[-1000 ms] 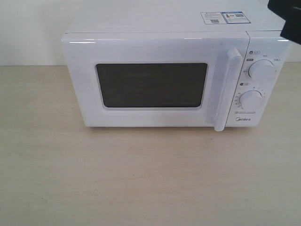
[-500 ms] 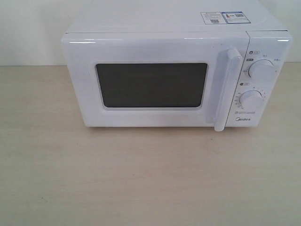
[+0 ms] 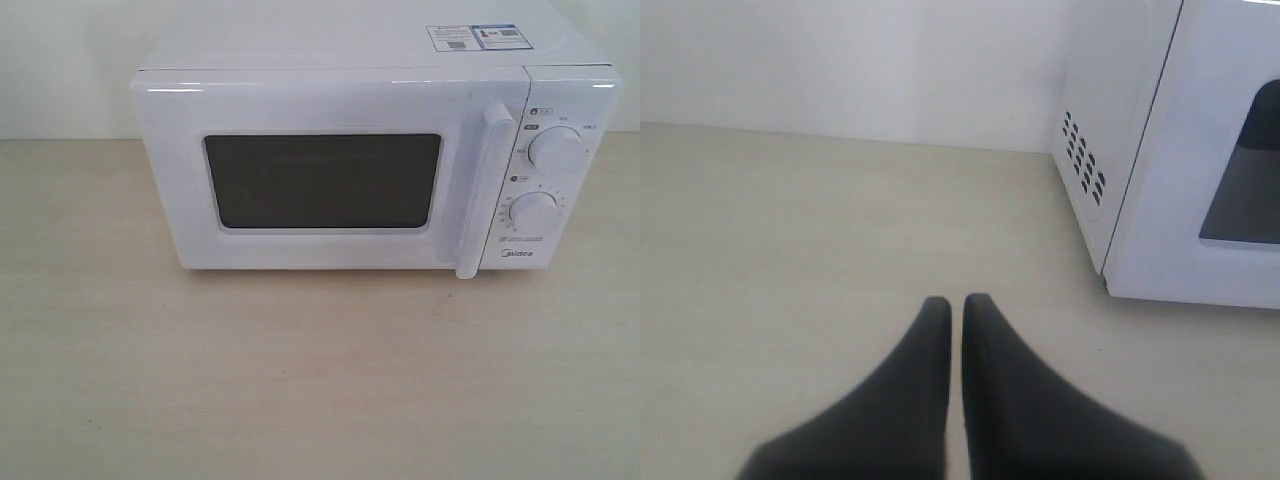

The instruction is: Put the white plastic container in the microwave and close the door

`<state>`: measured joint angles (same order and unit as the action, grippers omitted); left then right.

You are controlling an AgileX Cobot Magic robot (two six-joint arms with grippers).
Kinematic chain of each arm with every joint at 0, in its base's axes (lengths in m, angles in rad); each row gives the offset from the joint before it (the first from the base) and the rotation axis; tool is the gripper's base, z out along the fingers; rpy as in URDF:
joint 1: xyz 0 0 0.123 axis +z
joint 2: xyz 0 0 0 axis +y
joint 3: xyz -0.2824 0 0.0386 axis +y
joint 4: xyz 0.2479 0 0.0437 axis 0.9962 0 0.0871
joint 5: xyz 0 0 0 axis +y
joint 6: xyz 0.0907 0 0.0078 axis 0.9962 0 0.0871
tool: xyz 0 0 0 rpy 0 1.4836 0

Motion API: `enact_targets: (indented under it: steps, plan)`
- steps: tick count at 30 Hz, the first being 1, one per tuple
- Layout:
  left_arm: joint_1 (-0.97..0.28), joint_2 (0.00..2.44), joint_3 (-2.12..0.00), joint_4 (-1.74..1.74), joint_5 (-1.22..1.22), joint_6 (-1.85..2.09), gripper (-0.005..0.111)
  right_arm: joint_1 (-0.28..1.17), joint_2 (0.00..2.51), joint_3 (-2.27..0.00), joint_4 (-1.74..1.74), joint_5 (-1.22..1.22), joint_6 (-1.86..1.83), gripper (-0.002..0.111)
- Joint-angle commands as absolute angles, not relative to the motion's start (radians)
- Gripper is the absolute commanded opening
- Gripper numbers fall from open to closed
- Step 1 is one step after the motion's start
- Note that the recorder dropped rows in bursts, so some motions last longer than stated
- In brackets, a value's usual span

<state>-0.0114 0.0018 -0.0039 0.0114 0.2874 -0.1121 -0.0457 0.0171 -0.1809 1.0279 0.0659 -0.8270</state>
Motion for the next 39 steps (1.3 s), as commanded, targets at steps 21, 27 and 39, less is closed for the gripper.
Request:
enact_targets:
  steps: [21,27,39]
  plan:
    - [-0.007,0.0,0.0,0.018,0.291,-0.12,0.004,-0.05,0.0,-0.169,0.271,0.194,-0.178,0.0]
    - [-0.007,0.0,0.0,0.018,0.291,-0.12,0.004,-0.05,0.0,-0.137,0.0,0.203,0.221,0.0]
    - [-0.007,0.0,0.0,0.018,0.291,-0.12,0.004,-0.05,0.0,-0.031,0.0,0.214,0.194,0.0]
